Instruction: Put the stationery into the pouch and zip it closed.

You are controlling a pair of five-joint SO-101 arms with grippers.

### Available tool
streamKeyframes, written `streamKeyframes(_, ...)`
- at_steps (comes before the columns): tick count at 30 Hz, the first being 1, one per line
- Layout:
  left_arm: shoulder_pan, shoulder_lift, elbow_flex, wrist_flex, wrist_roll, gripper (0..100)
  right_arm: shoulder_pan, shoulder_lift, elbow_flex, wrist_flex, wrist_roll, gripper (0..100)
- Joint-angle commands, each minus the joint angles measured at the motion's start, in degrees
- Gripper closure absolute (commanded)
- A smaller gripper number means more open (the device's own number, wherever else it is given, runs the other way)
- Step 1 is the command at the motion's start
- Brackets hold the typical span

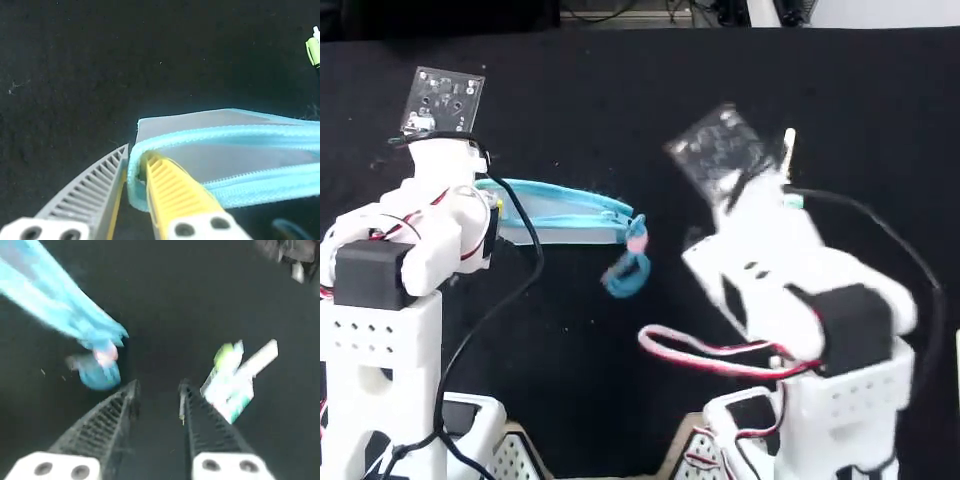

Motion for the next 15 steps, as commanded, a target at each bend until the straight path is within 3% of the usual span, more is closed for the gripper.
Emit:
streamKeyframes(1,0.31,0.18,1.27,-0.35,4.92,97,9.32,1.01,-1.19,-0.44,-0.35,88.4)
streamKeyframes(7,0.40,0.00,2.42,-0.26,5.80,97,20.40,10.15,10.59,-7.38,-0.35,88.4)
streamKeyframes(15,0.40,-0.09,6.20,-0.53,5.80,97,21.63,26.15,11.38,-14.24,-0.44,88.4)
